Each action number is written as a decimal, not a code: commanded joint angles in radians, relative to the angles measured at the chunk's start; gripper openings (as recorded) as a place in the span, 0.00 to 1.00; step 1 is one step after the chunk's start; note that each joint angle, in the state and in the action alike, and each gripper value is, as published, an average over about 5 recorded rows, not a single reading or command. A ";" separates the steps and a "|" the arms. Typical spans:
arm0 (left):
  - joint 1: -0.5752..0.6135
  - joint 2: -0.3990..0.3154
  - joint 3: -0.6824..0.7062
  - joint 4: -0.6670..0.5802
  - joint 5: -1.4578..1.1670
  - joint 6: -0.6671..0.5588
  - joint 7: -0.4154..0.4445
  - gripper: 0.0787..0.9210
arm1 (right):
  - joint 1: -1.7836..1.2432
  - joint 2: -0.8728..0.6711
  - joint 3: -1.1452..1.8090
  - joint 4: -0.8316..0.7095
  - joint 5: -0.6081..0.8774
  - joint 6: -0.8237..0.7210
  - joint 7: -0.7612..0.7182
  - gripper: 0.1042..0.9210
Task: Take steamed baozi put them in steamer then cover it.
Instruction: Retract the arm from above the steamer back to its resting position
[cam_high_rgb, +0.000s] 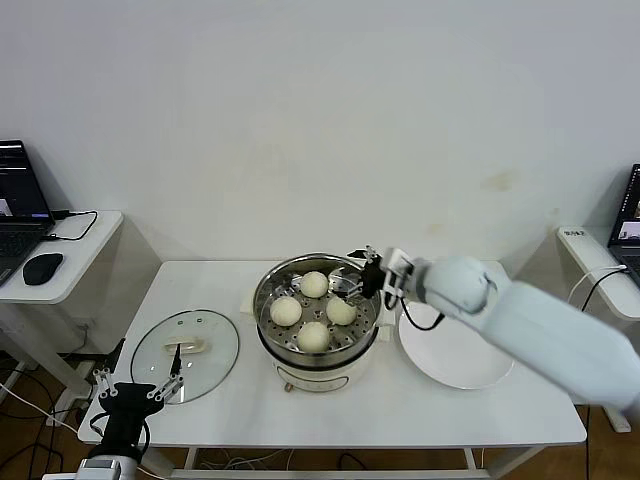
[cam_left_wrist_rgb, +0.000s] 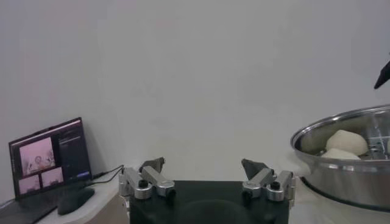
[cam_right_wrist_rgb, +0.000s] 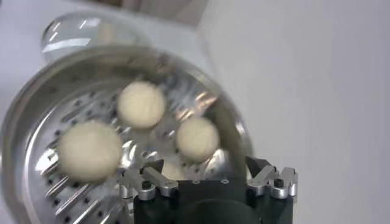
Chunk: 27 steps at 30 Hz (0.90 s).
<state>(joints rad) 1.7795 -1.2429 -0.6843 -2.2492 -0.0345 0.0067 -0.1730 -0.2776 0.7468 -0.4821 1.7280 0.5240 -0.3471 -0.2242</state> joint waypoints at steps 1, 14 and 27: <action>-0.003 -0.007 0.007 0.031 0.003 -0.006 -0.007 0.88 | -0.795 0.068 0.704 0.108 -0.180 0.451 0.177 0.88; -0.059 -0.029 0.011 0.163 0.500 -0.009 -0.058 0.88 | -1.206 0.563 1.216 0.173 -0.286 0.555 0.061 0.88; -0.113 0.082 -0.005 0.375 1.249 -0.098 -0.012 0.88 | -1.354 0.629 1.372 0.186 -0.287 0.581 0.097 0.88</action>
<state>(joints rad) 1.7272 -1.2239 -0.6927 -2.0327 0.6721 -0.0468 -0.1875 -1.4499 1.2690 0.6857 1.8899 0.2625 0.1796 -0.1361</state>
